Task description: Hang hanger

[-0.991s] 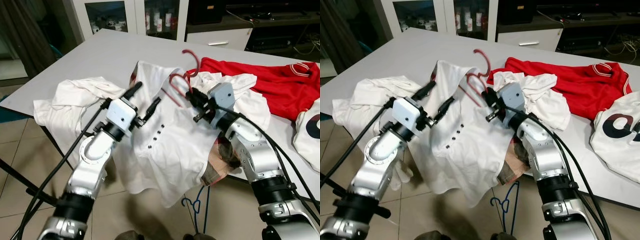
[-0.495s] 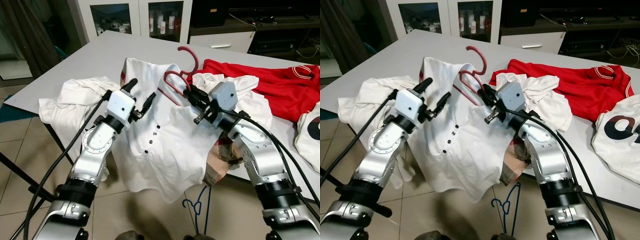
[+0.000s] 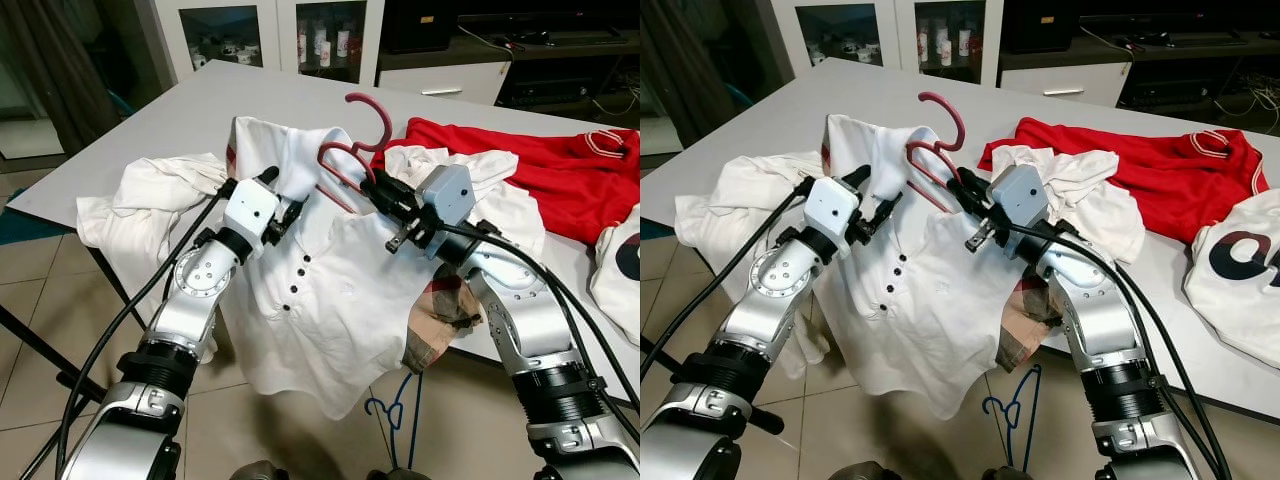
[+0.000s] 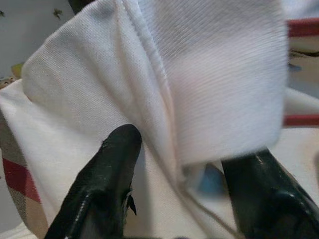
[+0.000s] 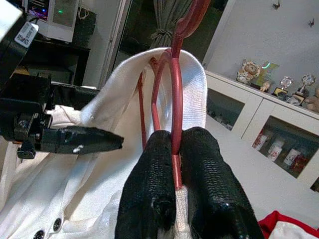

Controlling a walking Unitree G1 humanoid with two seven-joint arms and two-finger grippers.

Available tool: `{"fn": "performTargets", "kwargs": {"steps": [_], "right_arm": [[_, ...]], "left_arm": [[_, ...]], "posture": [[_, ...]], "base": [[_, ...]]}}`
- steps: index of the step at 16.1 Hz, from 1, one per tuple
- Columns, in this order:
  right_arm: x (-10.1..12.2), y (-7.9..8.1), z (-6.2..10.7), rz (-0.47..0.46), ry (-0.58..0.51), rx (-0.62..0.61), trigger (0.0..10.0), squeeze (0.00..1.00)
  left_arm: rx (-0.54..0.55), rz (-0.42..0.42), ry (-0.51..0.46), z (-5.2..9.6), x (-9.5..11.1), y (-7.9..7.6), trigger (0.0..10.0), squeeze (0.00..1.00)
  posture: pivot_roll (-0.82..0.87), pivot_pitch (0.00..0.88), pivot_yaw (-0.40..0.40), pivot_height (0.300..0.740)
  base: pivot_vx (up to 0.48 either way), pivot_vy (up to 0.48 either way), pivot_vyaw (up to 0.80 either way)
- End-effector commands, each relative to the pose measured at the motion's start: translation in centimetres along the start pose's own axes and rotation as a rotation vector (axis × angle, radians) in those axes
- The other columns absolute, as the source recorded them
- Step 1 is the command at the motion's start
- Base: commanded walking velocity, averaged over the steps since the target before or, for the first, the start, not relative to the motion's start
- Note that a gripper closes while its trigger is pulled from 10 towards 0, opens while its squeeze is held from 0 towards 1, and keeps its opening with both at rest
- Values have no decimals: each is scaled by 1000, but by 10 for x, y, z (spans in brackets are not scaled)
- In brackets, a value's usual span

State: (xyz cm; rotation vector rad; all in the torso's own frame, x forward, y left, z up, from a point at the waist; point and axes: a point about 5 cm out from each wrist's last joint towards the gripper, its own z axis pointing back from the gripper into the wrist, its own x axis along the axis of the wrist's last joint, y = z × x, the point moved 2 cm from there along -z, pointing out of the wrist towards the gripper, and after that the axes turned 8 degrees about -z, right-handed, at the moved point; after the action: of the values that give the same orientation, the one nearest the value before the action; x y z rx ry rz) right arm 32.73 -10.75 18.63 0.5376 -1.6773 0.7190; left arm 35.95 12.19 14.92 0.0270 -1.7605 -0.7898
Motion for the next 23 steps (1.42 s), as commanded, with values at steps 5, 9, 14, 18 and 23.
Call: {"fn": "performTargets", "kwargs": {"steps": [5,9,14,18,23], "right_arm": [[3,-5,2,13,-4,-32,10000,0],[-1,-4,3,6,13,-13,10000,0],[-6,-7,9,3,30,-14,10000,0],[-5,-6,21,5,19,6,10000,0],[-2,-2,46,0,0,72,10000,0]], "left_arm": [[-38,-20,-77,-3,14,1,0,0],[-3,-51,-115,-3,20,9,0,0],[178,-61,-127,-1,26,51,0,0],[254,-81,-79,5,18,76,0,0],[247,-123,-64,2,20,88,0,0]], "posture": [[-21,0,38,740],[-18,0,29,740],[-18,0,25,740],[-23,0,28,740],[-30,0,34,740]], "base": [[0,0,0],[0,0,0],[0,0,0],[0,0,0],[0,0,0]]}}
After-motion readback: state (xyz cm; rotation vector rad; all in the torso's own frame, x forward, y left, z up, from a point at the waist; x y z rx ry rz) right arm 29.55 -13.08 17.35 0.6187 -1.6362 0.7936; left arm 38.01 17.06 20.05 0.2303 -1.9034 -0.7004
